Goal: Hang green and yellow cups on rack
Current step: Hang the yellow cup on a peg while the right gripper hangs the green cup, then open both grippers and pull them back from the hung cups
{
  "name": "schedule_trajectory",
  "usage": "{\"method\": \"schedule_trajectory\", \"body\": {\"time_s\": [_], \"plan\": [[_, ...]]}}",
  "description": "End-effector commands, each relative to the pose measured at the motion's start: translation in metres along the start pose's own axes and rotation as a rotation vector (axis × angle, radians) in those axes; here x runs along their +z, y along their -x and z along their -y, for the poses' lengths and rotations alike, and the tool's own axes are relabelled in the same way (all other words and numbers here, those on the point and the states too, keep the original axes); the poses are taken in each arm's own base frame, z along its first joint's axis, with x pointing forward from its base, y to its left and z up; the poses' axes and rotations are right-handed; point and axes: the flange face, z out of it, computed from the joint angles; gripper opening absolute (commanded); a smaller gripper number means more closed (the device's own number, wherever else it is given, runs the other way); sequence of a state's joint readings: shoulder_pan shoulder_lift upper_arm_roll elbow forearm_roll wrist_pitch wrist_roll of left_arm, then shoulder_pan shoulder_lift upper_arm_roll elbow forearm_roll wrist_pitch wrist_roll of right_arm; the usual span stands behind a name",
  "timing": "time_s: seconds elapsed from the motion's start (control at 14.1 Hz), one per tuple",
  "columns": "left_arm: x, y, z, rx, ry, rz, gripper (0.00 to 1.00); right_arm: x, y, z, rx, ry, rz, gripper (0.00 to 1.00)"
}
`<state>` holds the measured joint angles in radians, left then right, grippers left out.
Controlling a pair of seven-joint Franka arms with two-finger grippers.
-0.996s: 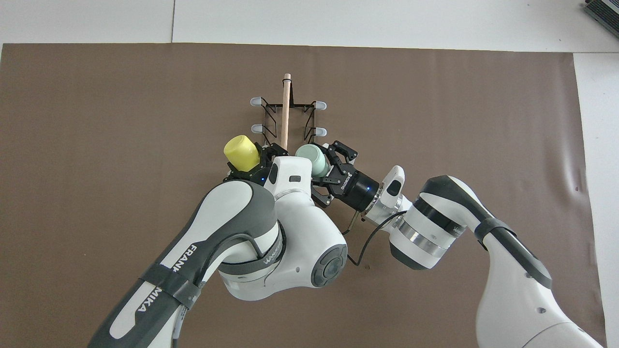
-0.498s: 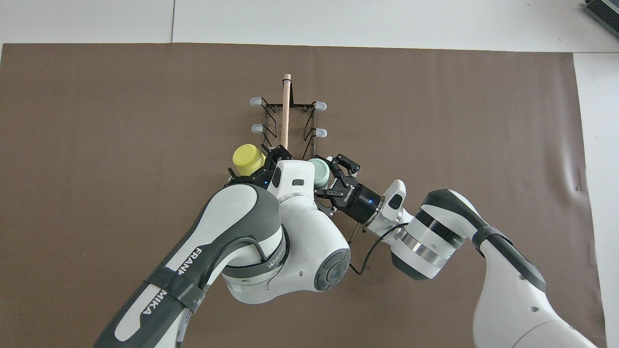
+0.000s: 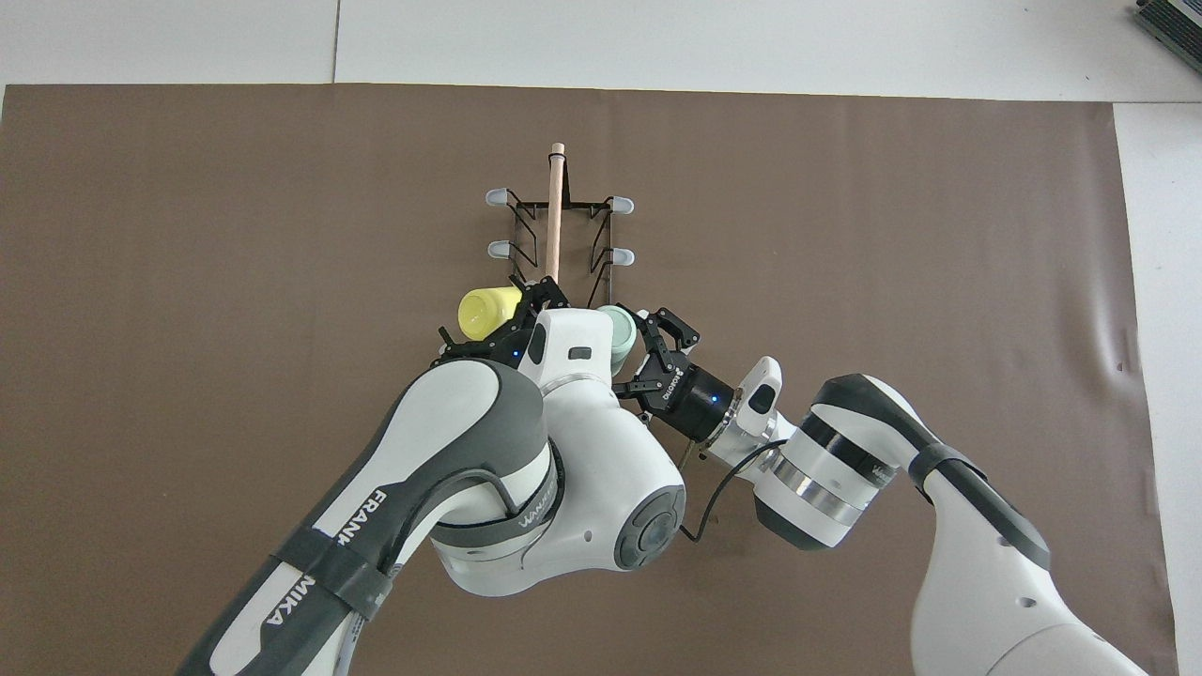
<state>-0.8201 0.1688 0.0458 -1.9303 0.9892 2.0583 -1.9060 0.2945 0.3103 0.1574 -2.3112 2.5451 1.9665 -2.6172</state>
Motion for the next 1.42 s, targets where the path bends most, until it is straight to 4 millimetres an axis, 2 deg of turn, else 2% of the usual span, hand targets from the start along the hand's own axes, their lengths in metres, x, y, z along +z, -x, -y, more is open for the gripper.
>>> {"method": "schedule_trajectory", "body": {"time_s": [0.0, 0.07, 0.14, 0.28, 0.5, 0.64, 0.78, 1.07, 1.21, 1.35], "plan": [[-0.018, -0.034, 0.004, -0.032, 0.005, -0.008, 1.00, 0.011, -0.018, 0.000, -0.032, 0.068, 0.076, 1.00], [-0.021, -0.049, 0.003, -0.044, 0.008, 0.012, 1.00, 0.012, -0.033, 0.001, -0.058, 0.094, 0.116, 1.00], [-0.017, -0.065, 0.005, -0.046, -0.003, 0.032, 1.00, 0.013, -0.045, 0.006, -0.070, 0.108, 0.144, 1.00], [-0.015, -0.090, 0.009, -0.056, -0.006, 0.055, 1.00, 0.005, -0.071, 0.011, -0.126, 0.125, 0.217, 1.00], [0.003, -0.138, 0.026, -0.082, -0.022, 0.097, 1.00, -0.008, -0.096, 0.001, -0.227, 0.091, 0.256, 1.00], [0.013, -0.178, 0.041, -0.073, 0.001, 0.179, 1.00, -0.015, -0.105, -0.011, -0.279, 0.073, 0.278, 1.00], [0.028, -0.224, 0.070, -0.073, 0.038, 0.247, 1.00, -0.019, -0.115, -0.022, -0.332, 0.055, 0.295, 1.00], [0.063, -0.276, 0.119, -0.012, 0.103, 0.385, 1.00, -0.033, -0.161, -0.076, -0.568, -0.033, 0.380, 1.00], [0.078, -0.297, 0.141, 0.021, 0.155, 0.451, 1.00, -0.043, -0.178, -0.096, -0.586, -0.090, 0.423, 1.00], [0.099, -0.315, 0.168, 0.038, 0.213, 0.514, 1.00, -0.056, -0.202, -0.128, -0.641, -0.159, 0.473, 1.00]]}}
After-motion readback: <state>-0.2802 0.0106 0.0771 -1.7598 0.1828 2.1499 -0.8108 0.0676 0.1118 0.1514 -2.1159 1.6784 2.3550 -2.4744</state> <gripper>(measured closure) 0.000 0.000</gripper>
